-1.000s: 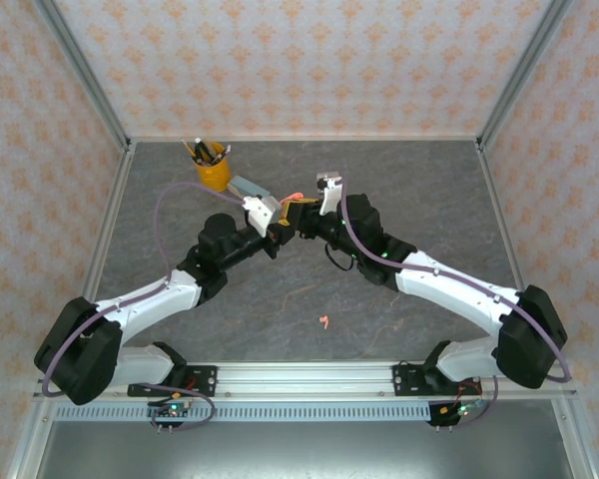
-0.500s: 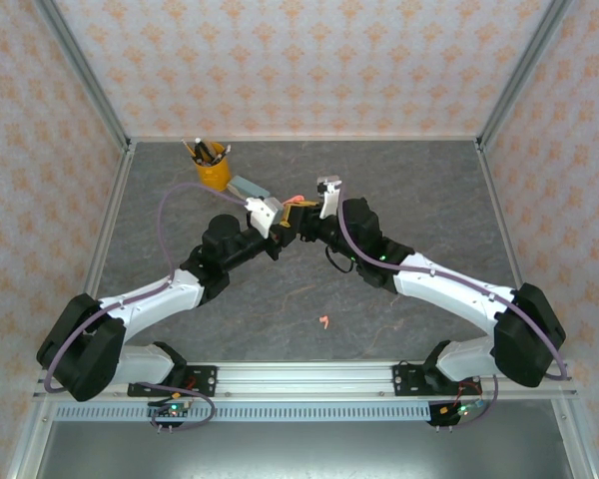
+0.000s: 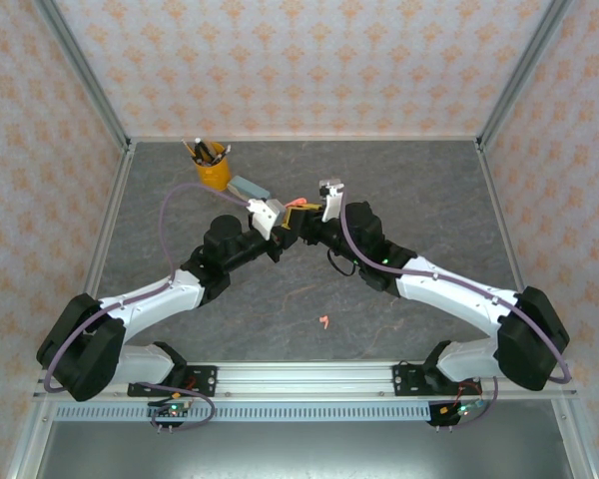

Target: Insert the wireless bluetooth earbuds into the charging case

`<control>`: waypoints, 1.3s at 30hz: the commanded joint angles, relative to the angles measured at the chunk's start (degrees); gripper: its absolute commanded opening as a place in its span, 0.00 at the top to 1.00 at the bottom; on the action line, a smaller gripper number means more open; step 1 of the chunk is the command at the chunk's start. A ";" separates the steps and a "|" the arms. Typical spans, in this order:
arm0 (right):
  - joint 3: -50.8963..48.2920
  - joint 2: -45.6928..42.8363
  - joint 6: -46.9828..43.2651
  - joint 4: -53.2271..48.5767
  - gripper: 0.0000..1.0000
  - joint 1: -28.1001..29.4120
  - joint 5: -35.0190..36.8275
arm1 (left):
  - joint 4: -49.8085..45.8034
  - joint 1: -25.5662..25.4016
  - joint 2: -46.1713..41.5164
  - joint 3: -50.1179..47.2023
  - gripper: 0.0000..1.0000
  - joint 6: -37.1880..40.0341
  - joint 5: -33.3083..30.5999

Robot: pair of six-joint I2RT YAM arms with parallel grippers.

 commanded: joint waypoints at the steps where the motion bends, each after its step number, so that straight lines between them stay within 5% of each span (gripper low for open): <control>1: -0.66 -0.51 2.14 -3.85 0.68 0.02 1.63 | 6.04 -0.82 -0.99 2.02 1.00 -0.64 1.36; 12: -0.56 -0.73 3.43 -4.39 0.66 0.02 2.65 | 6.02 -1.09 -1.00 1.93 1.00 -0.55 1.31; 22: 3.00 -5.72 6.35 -10.92 0.42 0.02 3.66 | 7.36 -1.12 -0.78 0.11 1.00 -0.09 1.04; 39: 12.16 -12.38 15.86 -45.62 0.35 -0.01 16.53 | 5.19 -1.09 -4.96 -3.40 1.00 3.64 -1.70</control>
